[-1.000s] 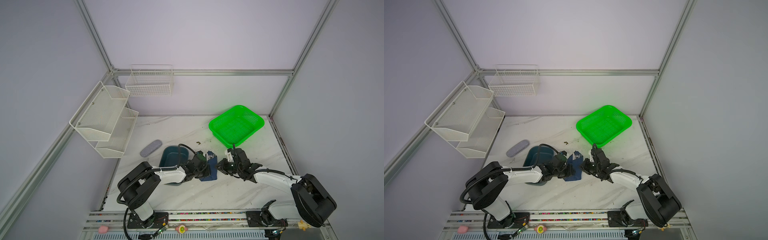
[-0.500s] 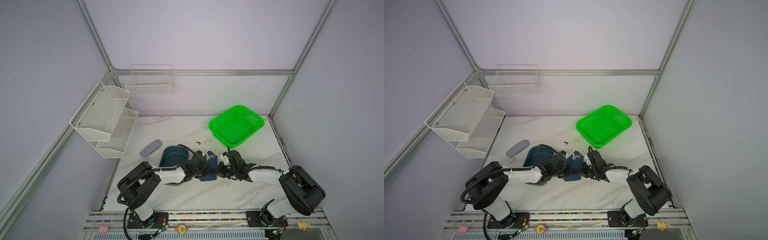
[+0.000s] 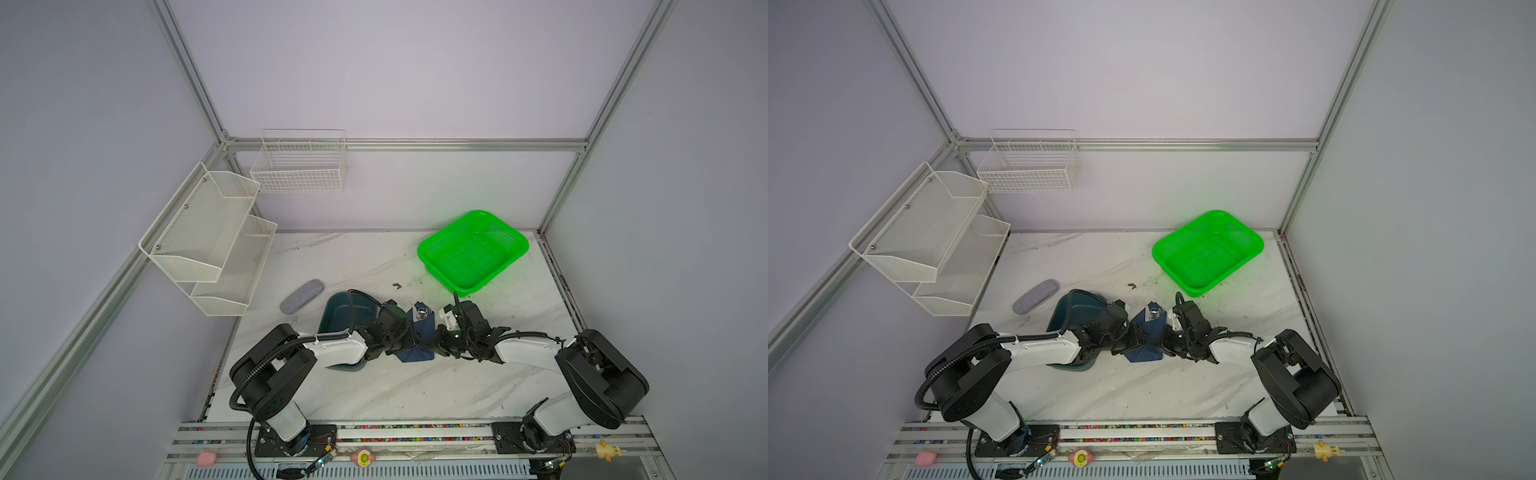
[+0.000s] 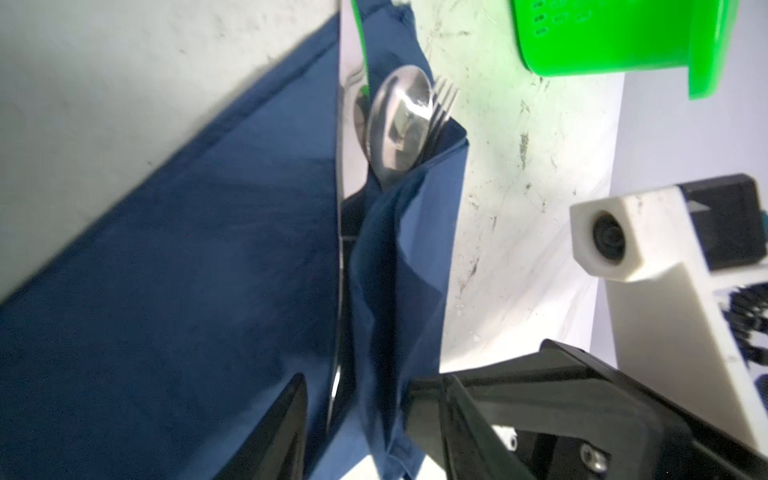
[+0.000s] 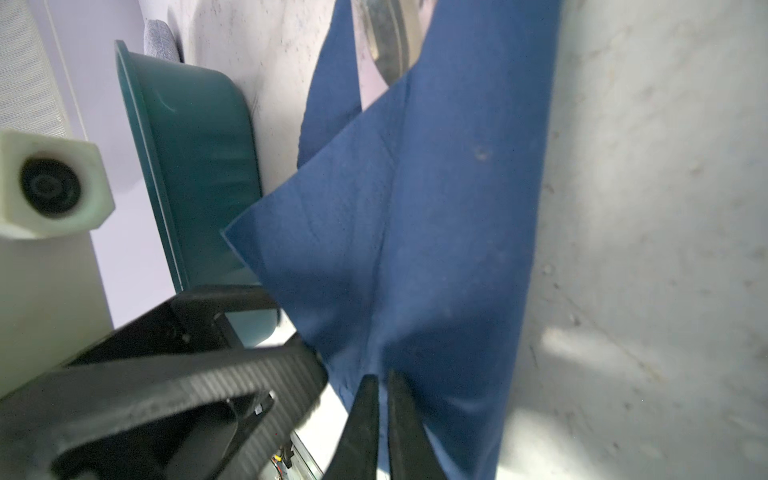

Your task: Place the utensils on the paper napkin and roll it up

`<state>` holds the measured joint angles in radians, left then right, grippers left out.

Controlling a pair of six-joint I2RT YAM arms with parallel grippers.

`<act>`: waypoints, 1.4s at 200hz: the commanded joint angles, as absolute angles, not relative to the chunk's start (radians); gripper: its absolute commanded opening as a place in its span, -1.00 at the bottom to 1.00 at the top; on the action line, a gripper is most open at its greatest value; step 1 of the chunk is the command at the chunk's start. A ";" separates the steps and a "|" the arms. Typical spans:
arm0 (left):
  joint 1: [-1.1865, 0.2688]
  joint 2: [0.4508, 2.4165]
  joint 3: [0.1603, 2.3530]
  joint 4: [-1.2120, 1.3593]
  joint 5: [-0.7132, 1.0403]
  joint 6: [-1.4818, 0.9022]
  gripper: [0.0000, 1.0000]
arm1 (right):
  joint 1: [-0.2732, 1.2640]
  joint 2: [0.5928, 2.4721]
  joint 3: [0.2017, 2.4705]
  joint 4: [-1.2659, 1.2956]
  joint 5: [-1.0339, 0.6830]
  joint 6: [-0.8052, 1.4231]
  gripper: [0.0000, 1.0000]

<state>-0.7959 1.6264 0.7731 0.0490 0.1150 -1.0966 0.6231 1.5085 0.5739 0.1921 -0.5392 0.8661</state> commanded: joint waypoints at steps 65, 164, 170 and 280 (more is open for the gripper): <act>-0.750 1.644 0.851 0.114 0.179 -1.049 0.07 | 0.630 1.483 0.575 0.201 -0.545 0.857 -0.77; -0.745 1.729 0.987 -0.017 0.192 -0.981 -0.20 | 0.630 1.483 0.573 0.196 -0.561 0.844 -0.76; -0.745 1.733 0.991 -0.028 0.190 -0.978 -0.26 | 0.631 1.485 0.576 0.194 -0.563 0.841 -0.76; -0.745 1.666 0.895 -0.057 0.117 -0.916 -0.84 | 0.629 1.289 0.583 -0.047 -0.289 0.857 -0.60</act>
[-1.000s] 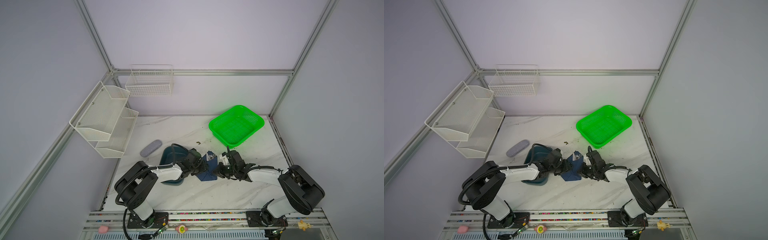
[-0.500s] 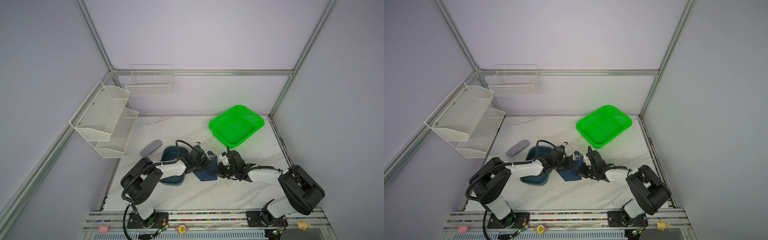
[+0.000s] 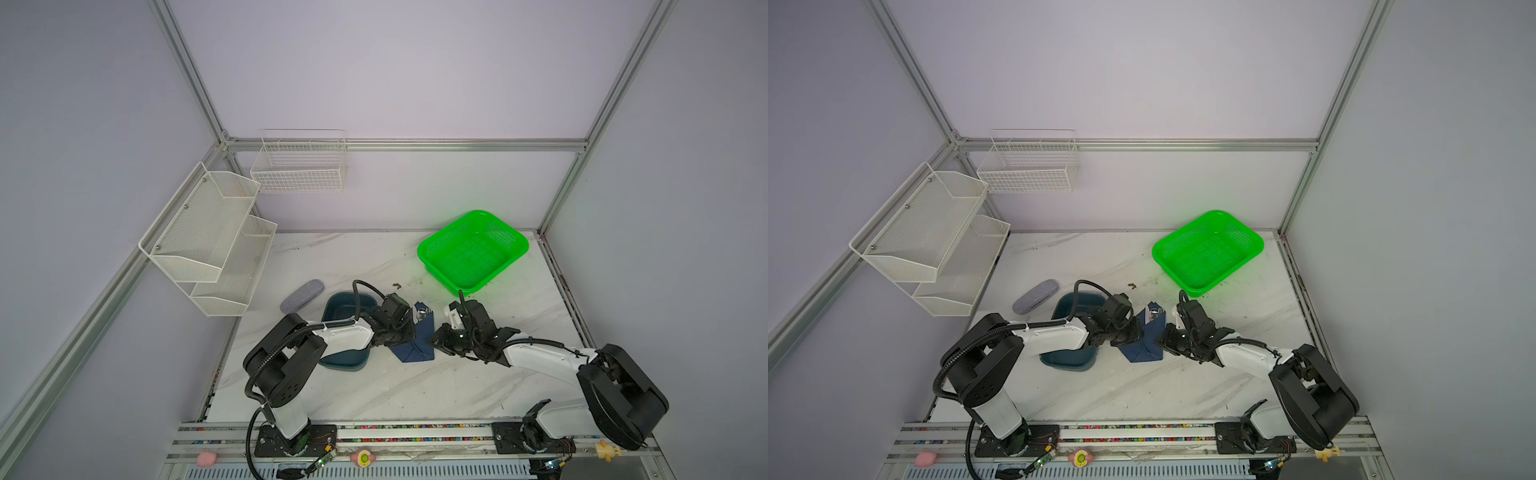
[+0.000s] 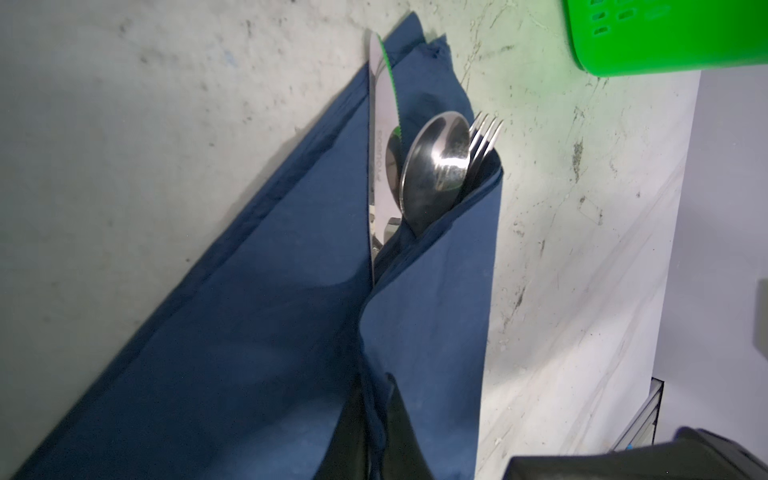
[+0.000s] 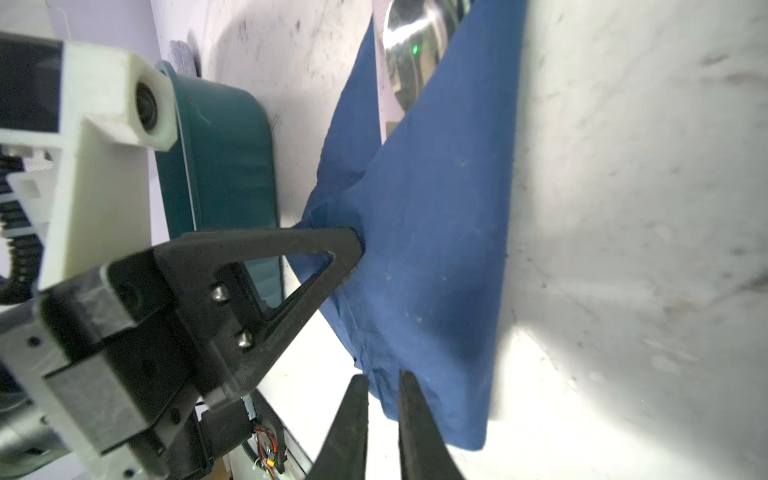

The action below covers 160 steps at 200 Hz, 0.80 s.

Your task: Place the utensils on the paper napkin and roll it up

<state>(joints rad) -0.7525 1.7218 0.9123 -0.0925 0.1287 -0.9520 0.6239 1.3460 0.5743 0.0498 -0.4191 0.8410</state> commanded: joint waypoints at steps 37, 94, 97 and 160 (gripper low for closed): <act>-0.746 1.651 0.855 -0.031 0.112 -0.911 -0.90 | 0.629 1.221 0.605 -0.235 -0.057 0.883 -0.62; -0.747 1.643 0.814 -0.017 0.108 -0.896 -1.00 | 0.629 1.201 0.580 -0.195 -0.099 0.866 -0.64; -0.747 1.641 0.811 -0.015 0.107 -0.896 -1.00 | 0.629 1.202 0.579 -0.188 -0.103 0.866 -0.65; -0.747 1.624 0.790 -0.021 0.055 -0.871 -1.00 | 0.629 1.211 0.498 0.029 -0.252 0.929 -0.73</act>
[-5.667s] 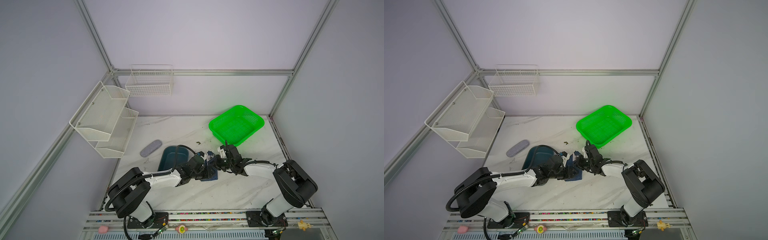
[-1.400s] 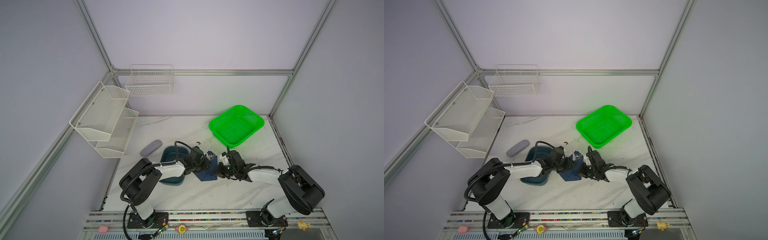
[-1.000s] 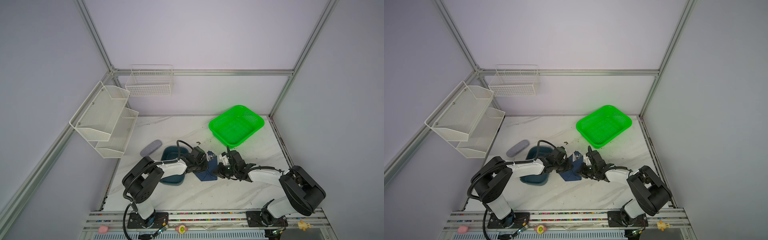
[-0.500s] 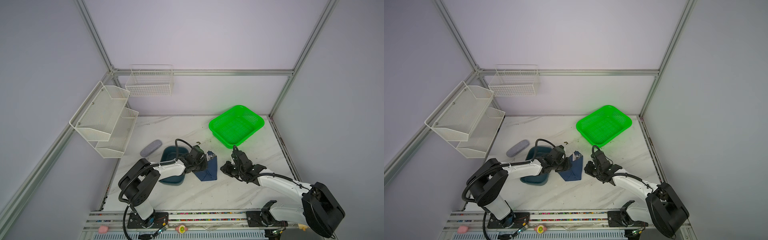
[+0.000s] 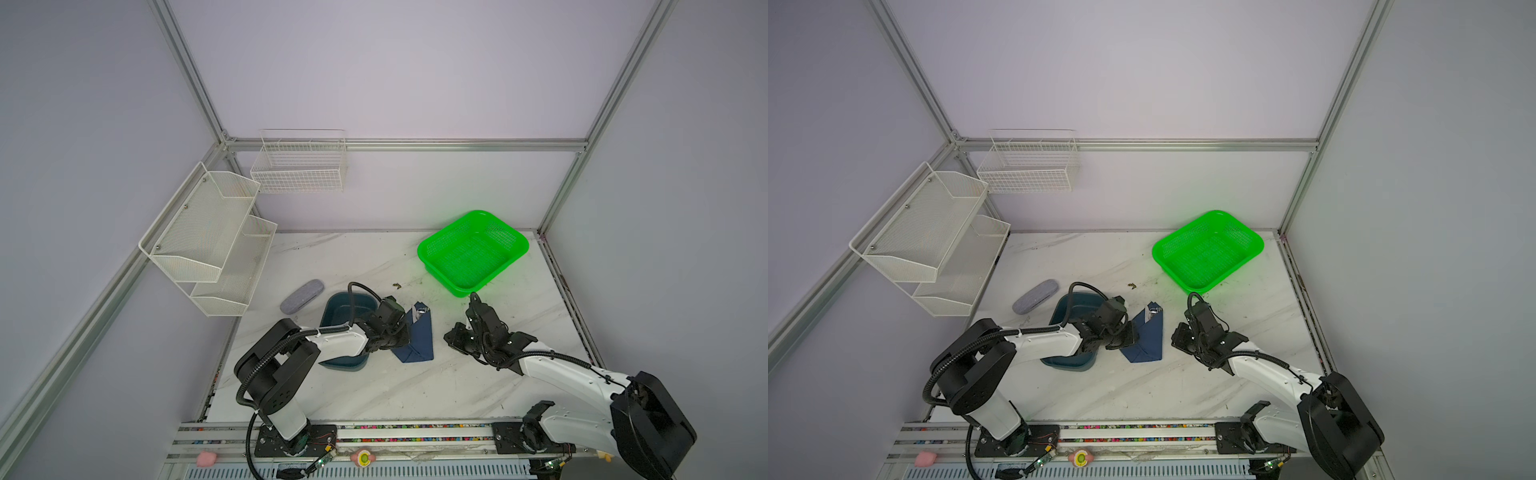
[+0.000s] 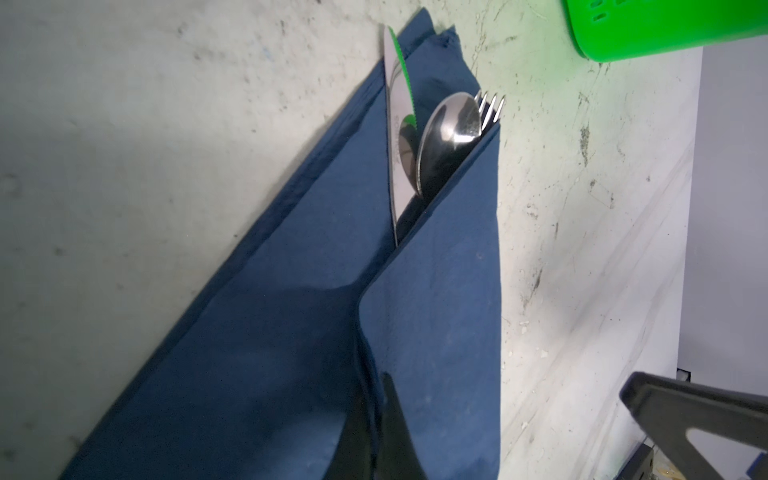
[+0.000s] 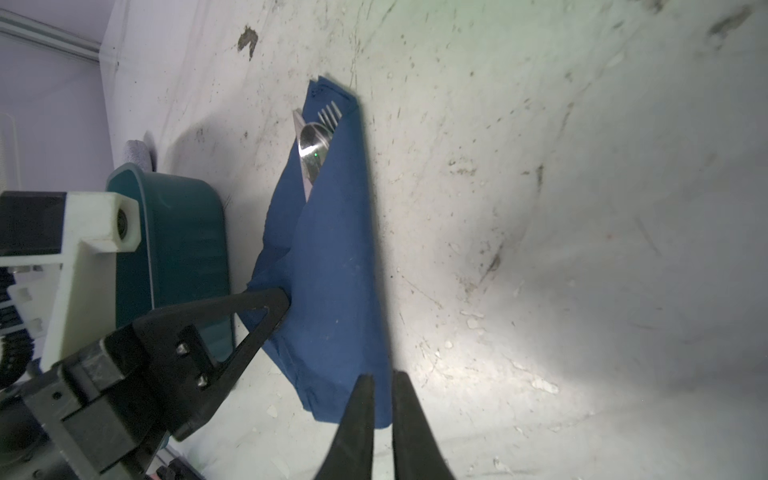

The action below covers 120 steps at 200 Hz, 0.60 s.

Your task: Place the utensils on the paper napkin and roll it up

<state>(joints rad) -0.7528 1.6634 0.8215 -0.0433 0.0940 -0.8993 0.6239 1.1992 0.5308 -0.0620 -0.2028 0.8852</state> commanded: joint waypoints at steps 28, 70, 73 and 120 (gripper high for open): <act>-0.747 1.630 0.788 -0.035 0.036 -0.870 -1.00 | 0.629 1.232 0.497 0.053 -0.283 0.923 -0.75; -0.749 1.637 0.782 -0.051 0.026 -0.856 -1.00 | 0.629 1.274 0.490 0.109 -0.358 0.905 -0.78; -0.749 1.638 0.782 -0.052 0.025 -0.856 -1.00 | 0.629 1.280 0.492 0.109 -0.362 0.904 -0.78; -0.755 1.632 0.768 -0.057 0.023 -0.864 -1.00 | 0.629 1.339 0.513 0.081 -0.361 0.891 -0.79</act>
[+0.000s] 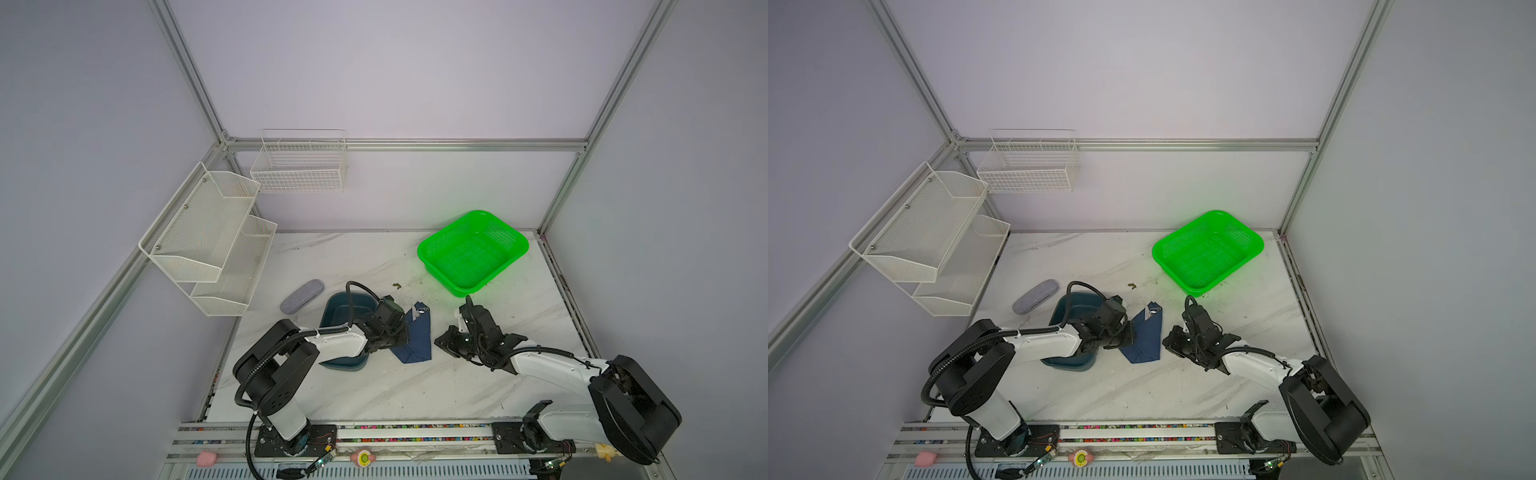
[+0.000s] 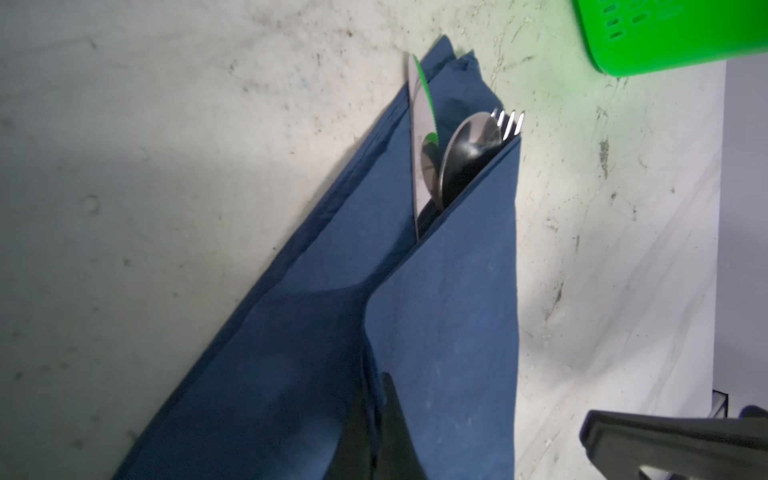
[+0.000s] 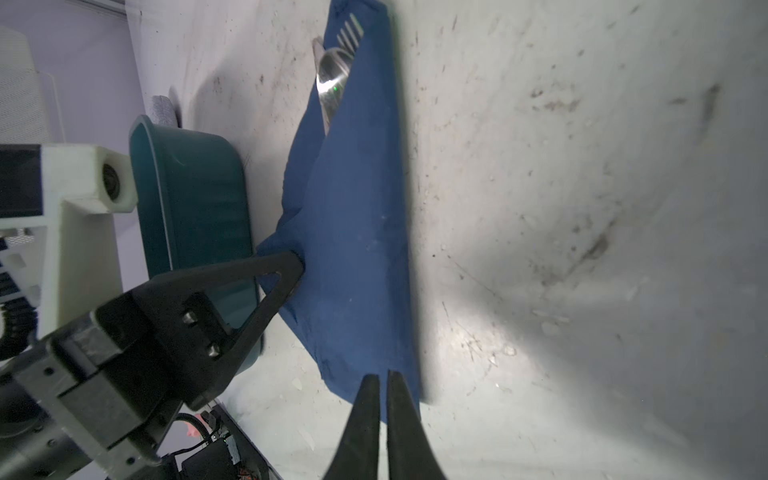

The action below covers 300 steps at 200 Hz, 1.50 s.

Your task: Place the utensils on the paper napkin and roll it up

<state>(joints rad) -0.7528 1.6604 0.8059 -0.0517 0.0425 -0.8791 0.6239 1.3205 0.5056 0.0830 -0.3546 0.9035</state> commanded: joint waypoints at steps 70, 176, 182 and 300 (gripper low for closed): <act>-0.758 1.652 0.795 -0.055 0.052 -0.859 -1.00 | 0.629 1.339 0.520 0.121 -0.417 0.874 -0.78; -0.761 1.626 0.799 -0.041 0.085 -0.855 -1.00 | 0.666 1.469 0.501 0.189 -0.561 0.826 -0.79; -0.760 1.623 0.800 -0.041 0.087 -0.854 -1.00 | 0.666 1.471 0.501 0.189 -0.555 0.826 -0.79; -0.761 1.597 0.783 -0.054 0.090 -0.854 -1.00 | 0.668 1.379 0.503 0.196 -0.553 0.878 -0.78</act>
